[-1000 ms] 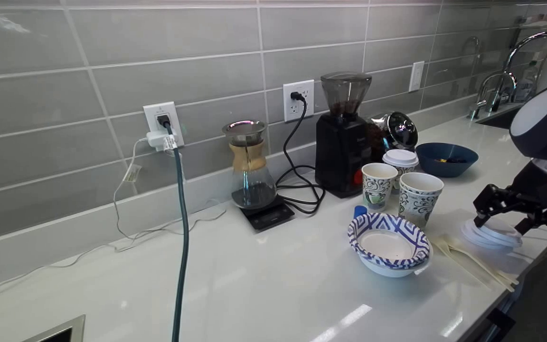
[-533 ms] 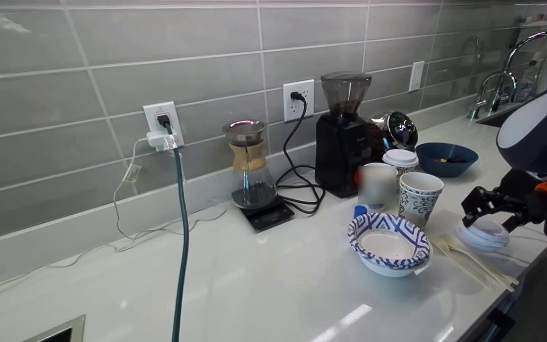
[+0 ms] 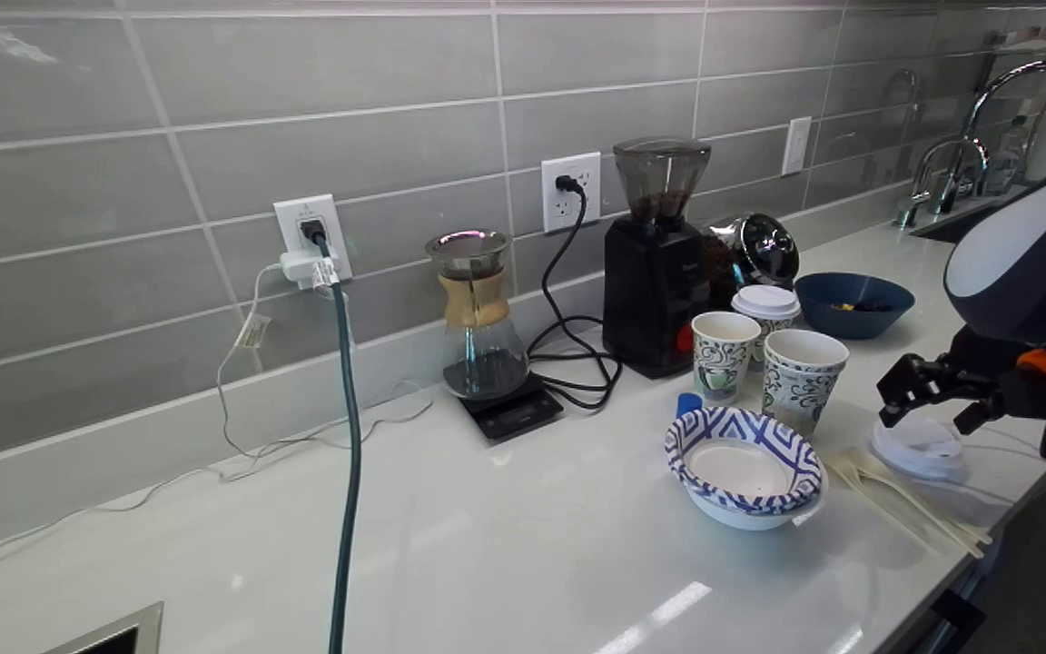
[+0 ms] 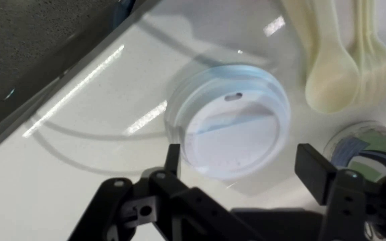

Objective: Take the lid off the cup

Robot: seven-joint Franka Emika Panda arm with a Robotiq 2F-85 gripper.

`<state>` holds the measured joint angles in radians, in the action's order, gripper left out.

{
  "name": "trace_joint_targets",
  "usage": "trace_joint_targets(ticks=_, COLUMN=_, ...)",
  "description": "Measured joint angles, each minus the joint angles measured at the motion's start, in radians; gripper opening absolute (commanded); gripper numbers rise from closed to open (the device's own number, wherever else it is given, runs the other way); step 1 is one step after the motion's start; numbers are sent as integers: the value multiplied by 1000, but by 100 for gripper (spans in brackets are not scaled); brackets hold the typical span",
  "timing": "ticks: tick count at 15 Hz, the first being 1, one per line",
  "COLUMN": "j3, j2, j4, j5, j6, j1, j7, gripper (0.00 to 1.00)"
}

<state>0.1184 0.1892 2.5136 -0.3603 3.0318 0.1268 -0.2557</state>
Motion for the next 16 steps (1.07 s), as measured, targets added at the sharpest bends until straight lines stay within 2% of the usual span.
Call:
trace_joint_targets(ticks=3, j3=-9, j2=0, j4=0, j5=18, j6=5, j1=-1, j7=0, gripper=89)
trace_joint_targets(ticks=6, j3=-17, j2=1, j4=1, j5=27, j6=5, j1=-4, j7=0, gripper=100)
trace_joint_targets(ticks=11, j3=-35, j2=-4, j4=3, j5=35, j6=-2, j1=-19, j7=10, gripper=100)
trace_joint_targets(ticks=13, j3=-63, j2=-34, j4=3, j5=99, j6=-54, j1=-29, j7=55, gripper=100)
trace_joint_targets(ticks=16, j3=-92, j2=-142, j4=-3, j5=183, j6=-216, j1=-33, j7=97, gripper=100)
